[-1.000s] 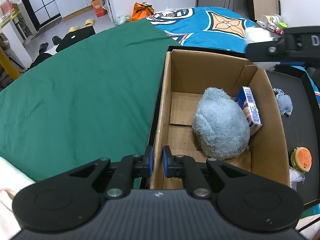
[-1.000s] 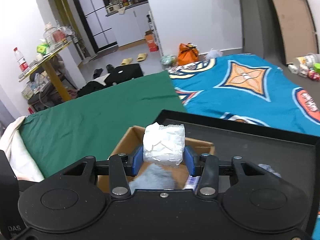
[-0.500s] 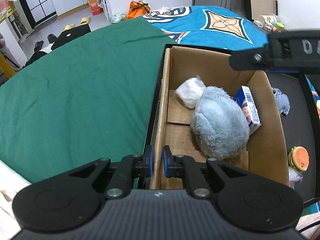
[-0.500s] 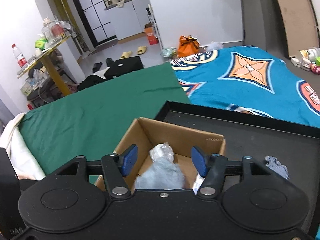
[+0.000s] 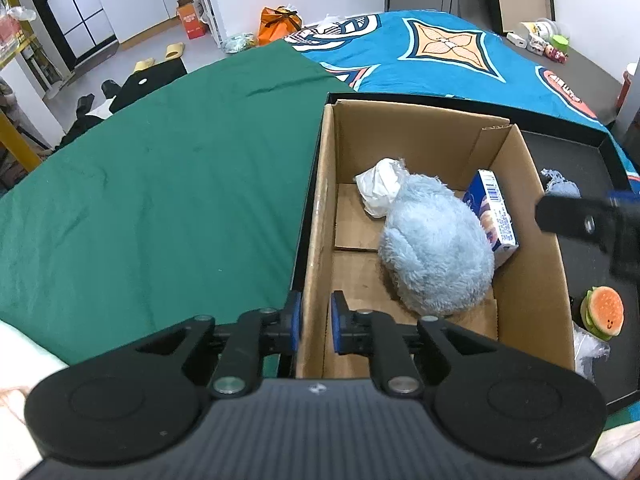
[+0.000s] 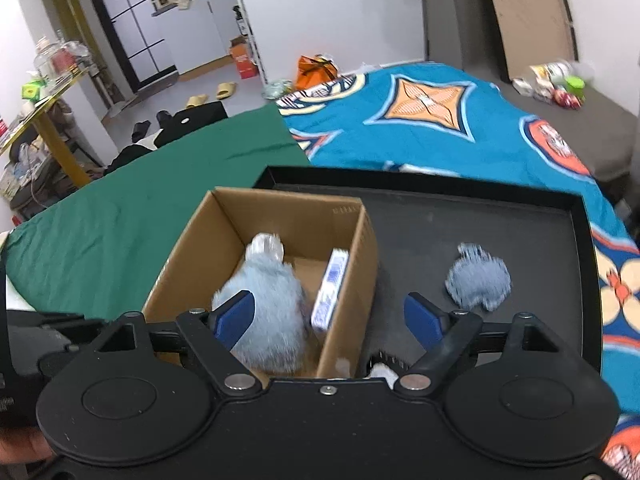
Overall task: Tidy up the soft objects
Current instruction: 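Carry the white wrapped pack with the right gripper into the box and release, then move the right gripper down onto the burger squishy and close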
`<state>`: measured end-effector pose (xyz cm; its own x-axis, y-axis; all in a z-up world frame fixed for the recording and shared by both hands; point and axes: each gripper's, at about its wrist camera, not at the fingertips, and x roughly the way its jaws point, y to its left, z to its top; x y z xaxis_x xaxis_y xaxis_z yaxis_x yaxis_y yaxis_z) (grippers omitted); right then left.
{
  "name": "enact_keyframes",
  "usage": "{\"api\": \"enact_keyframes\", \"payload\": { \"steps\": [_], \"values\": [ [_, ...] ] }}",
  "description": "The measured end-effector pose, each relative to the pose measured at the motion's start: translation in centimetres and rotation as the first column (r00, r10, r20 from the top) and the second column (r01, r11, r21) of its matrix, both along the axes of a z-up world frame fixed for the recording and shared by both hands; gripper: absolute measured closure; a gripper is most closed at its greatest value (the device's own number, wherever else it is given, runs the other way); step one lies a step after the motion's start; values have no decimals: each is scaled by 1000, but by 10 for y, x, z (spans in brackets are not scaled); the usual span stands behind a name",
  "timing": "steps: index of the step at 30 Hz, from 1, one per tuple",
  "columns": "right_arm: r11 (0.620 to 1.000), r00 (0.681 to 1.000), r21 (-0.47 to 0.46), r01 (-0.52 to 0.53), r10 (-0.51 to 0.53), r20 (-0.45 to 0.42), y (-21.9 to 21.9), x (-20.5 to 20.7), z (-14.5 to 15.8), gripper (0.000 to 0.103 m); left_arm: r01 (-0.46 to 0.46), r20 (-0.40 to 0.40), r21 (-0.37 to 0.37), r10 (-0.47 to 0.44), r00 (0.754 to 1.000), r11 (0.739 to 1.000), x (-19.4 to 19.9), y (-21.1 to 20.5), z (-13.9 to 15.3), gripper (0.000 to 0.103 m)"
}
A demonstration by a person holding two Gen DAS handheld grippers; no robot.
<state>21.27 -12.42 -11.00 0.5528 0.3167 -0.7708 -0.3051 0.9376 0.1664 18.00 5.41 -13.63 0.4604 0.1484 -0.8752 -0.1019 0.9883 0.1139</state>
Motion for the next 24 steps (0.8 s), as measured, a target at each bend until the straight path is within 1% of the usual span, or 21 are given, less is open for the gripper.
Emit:
{"api": "enact_keyframes", "payload": {
  "steps": [3,5,6,8,11,17,24],
  "values": [
    [1000,1000,8,18,-18,-17,-5,-9,-5,17,2,-8,4,-2,1000,1000,0,-1,2,85],
    [1000,999,5,29,-29,-16,-7,-14,-5,16,4,-9,13,-4,1000,1000,-1,-3,3,75],
    [999,999,5,38,-38,-16,-9,-17,-6,16,6,-9,18,-6,1000,1000,0,-5,4,72],
    [998,998,9,57,-57,-24,-13,-19,-9,16,10,-4,28,-9,1000,1000,-1,-8,5,60],
    [996,995,15,91,-90,-37,-22,-25,-13,16,22,-2,46,-22,1000,999,-2,-13,6,51],
    [988,987,12,154,-153,-56,-38,-36,-23,16,40,-5,74,-40,999,996,-2,-23,7,43],
    [970,968,-22,244,-244,-62,-64,-43,-35,16,50,-25,103,-48,999,993,-1,-32,1,42]
  ]
}}
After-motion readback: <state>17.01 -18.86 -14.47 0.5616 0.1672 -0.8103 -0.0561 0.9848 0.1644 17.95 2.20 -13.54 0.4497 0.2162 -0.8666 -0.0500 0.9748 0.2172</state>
